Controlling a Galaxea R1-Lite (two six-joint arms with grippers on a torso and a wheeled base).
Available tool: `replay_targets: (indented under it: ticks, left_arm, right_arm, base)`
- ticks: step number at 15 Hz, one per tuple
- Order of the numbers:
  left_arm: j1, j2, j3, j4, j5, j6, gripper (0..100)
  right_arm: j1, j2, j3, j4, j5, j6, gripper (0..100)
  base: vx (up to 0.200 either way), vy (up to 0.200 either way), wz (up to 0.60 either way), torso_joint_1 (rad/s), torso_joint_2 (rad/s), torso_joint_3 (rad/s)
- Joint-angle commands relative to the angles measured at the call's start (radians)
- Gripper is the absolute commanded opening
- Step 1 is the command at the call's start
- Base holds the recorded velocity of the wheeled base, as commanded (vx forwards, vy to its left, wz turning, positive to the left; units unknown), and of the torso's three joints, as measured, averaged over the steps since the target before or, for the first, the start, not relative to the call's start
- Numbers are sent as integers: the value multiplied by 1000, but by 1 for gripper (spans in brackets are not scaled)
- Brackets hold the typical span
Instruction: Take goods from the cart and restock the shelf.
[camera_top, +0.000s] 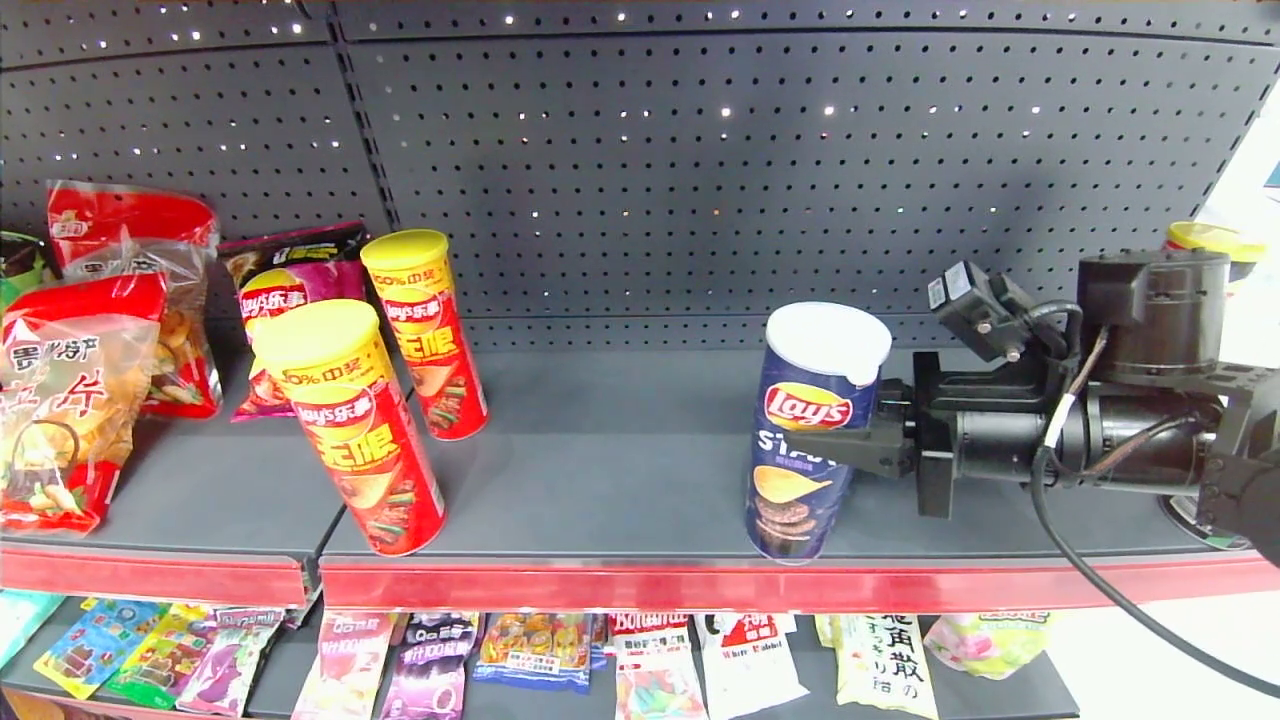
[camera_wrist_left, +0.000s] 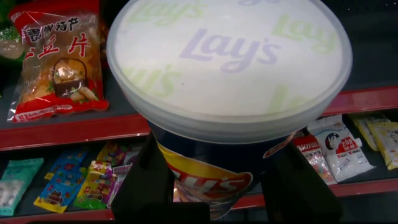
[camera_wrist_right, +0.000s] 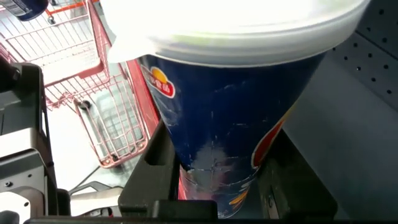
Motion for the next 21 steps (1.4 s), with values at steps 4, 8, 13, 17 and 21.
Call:
replay_targets:
  ticks: [4,8,13,17,21]
  left_arm:
    - [0,4,2,0,0,0,0]
    - [0,2,2,0,0,0,0]
    - [0,1,3,0,0,0,0]
    - [0,-1,3,0,0,0,0]
    - [0,1,5,0,0,0,0]
  right_arm:
    - [-5,27,1,2,49,-2,0]
    - [-5,35,14,-1,40,-4,0]
    - [-13,64,1,-9,45,-7,0]
    - [-13,62,1,-9,46,-7,0]
    - [-26,52,7,-16,45,-4,100]
  base:
    - [0,0,0,0,0,0]
    - [0,0,0,0,0,0]
    - [0,0,0,0,0,0]
    - [0,0,0,0,0,0]
    - [0,0,0,0,0,0]
